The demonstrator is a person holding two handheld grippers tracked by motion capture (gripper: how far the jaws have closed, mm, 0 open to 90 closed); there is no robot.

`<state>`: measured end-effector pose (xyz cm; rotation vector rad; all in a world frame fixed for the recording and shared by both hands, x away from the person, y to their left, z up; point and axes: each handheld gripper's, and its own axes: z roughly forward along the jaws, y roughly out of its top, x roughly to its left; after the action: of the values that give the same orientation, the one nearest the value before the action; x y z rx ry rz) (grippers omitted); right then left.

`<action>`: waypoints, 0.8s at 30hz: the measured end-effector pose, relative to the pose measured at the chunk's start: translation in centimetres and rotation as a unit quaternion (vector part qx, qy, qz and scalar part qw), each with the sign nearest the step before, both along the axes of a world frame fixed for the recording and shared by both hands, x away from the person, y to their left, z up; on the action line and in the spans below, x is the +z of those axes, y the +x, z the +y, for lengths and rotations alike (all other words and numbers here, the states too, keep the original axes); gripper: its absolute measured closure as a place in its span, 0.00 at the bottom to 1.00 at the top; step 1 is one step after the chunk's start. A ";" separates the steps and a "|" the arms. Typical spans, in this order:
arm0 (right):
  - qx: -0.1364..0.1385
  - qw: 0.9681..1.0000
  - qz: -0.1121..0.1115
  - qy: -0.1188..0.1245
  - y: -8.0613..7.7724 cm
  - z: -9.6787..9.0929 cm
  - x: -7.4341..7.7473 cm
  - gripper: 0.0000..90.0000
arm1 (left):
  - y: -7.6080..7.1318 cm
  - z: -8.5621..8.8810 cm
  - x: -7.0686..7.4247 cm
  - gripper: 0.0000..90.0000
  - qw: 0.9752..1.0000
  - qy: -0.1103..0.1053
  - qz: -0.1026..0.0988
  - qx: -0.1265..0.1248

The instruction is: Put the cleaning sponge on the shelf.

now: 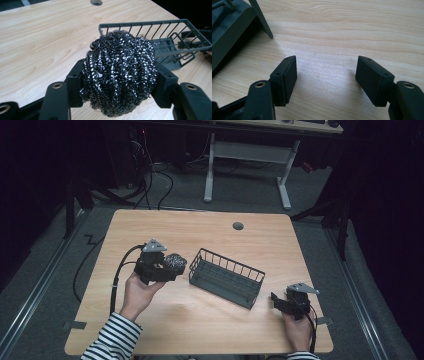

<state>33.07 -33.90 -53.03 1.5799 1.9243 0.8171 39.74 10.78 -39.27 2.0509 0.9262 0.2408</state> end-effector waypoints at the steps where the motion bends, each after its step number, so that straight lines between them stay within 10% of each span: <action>1: 0.000 1.000 0.000 0.000 0.0 0.0 0.0 0.37 | 0.0 -0.3 0.2 0.45 1.000 -0.001 -0.002 -0.004; 24: 0.000 1.000 0.000 -0.001 0.0 0.0 0.0 0.37 | 1.0 -6.5 1.6 0.45 0.997 0.030 -0.014 -0.067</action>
<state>33.07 -33.88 -53.03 1.5793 1.9244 0.8152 40.71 4.30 -37.64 2.1509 0.7686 0.2263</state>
